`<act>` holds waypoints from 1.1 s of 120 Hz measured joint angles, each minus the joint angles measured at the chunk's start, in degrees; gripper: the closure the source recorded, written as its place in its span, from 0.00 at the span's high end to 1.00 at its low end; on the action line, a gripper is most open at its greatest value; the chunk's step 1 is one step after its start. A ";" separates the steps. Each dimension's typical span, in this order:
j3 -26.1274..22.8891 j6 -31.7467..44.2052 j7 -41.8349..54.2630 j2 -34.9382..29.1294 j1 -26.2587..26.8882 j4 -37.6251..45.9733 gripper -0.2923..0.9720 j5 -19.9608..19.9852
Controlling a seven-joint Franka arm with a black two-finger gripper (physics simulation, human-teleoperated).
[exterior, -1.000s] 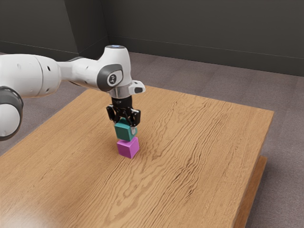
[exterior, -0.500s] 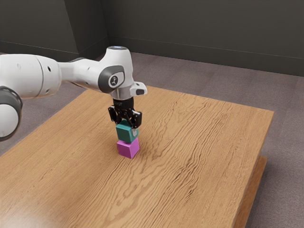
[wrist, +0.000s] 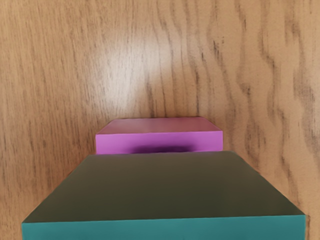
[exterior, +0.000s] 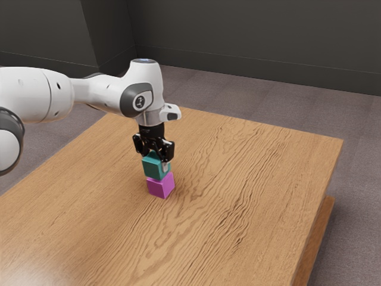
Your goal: Pick up the blue block with one arm, and put the blue block on the pink block with one arm
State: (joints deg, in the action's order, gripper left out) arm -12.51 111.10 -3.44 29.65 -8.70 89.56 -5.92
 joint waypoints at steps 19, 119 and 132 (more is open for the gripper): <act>0.48 0.08 0.29 0.15 -0.01 -0.12 0.52 0.00; 0.81 1.09 0.85 0.19 0.57 -0.10 0.52 0.26; 0.80 1.12 0.77 0.05 0.58 0.01 0.52 0.36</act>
State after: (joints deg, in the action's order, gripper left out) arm -11.70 112.21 -2.67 29.70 -8.12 89.57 -5.55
